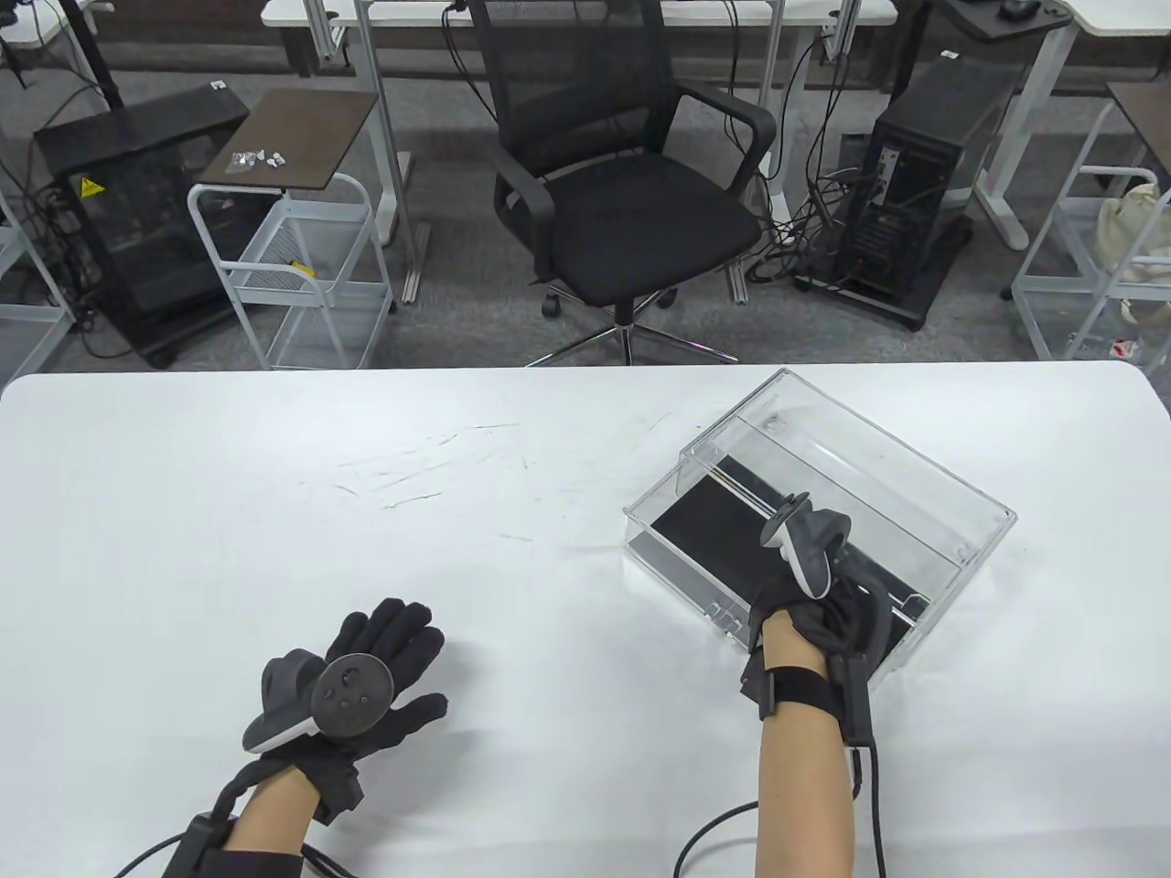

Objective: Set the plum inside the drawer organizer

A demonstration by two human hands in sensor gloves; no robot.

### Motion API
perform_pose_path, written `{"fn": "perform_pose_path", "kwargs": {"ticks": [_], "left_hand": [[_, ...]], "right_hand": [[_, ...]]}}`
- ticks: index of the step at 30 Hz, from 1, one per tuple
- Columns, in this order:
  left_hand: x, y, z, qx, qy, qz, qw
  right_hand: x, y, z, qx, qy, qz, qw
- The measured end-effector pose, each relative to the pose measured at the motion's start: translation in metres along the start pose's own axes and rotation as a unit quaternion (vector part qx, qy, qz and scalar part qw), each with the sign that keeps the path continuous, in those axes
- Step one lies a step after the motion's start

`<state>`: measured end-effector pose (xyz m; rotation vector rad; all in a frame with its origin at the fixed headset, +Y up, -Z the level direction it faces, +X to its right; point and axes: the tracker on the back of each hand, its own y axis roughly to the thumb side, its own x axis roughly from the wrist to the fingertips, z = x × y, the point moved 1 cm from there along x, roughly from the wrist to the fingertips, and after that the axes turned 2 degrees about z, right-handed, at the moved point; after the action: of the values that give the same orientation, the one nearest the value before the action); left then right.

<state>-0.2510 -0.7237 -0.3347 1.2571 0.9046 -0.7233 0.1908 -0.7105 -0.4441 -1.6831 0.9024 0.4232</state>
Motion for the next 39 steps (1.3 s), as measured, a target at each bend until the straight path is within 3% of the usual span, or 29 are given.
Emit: {"fn": "perform_pose_path", "kwargs": {"ticks": [4, 7, 10, 12, 13, 15, 17, 19, 21, 24, 26, 30, 35, 39], "left_hand": [[0.000, -0.001, 0.000, 0.000, -0.002, -0.005, 1.000], [-0.001, -0.001, -0.002, -0.002, 0.002, -0.005, 1.000], [-0.002, 0.000, -0.002, 0.000, 0.005, -0.002, 1.000], [-0.001, 0.001, -0.002, 0.004, 0.005, 0.002, 1.000], [-0.001, 0.001, -0.002, 0.004, 0.004, 0.003, 1.000], [-0.001, 0.002, -0.001, 0.006, 0.002, 0.004, 1.000], [-0.001, 0.002, -0.001, 0.007, 0.002, 0.003, 1.000], [-0.002, 0.001, -0.001, 0.006, 0.002, 0.001, 1.000], [-0.003, 0.001, -0.001, 0.005, 0.003, -0.001, 1.000], [-0.003, 0.001, -0.001, 0.004, 0.003, -0.001, 1.000], [-0.003, 0.001, -0.001, 0.006, 0.001, 0.002, 1.000], [-0.002, 0.002, 0.000, 0.007, 0.000, 0.005, 1.000], [-0.002, 0.001, 0.000, 0.005, -0.001, 0.003, 1.000], [-0.003, 0.001, 0.001, 0.003, -0.003, 0.001, 1.000]], "right_hand": [[-0.007, -0.004, 0.003, 0.013, 0.002, 0.010, 1.000], [-0.022, -0.011, 0.017, 0.040, -0.013, 0.024, 0.999], [-0.051, -0.017, 0.041, 0.083, -0.087, 0.093, 0.988], [-0.076, -0.020, 0.049, 0.125, -0.192, 0.161, 0.960], [-0.088, -0.021, 0.048, 0.145, -0.216, 0.186, 0.948], [-0.100, -0.020, 0.037, 0.171, -0.182, 0.211, 0.945], [-0.100, -0.014, 0.011, 0.205, -0.080, 0.206, 0.953], [-0.090, -0.009, -0.015, 0.210, 0.007, 0.166, 0.964], [-0.078, -0.007, -0.037, 0.209, 0.046, 0.129, 0.968], [-0.061, -0.010, -0.062, 0.237, 0.067, 0.078, 0.966], [-0.055, -0.012, -0.075, 0.293, 0.093, 0.061, 0.950], [-0.051, -0.016, -0.080, 0.392, 0.069, 0.067, 0.915], [-0.047, -0.020, -0.083, 0.450, 0.098, 0.063, 0.885], [-0.046, -0.021, -0.078, 0.443, 0.067, 0.062, 0.892]]}}
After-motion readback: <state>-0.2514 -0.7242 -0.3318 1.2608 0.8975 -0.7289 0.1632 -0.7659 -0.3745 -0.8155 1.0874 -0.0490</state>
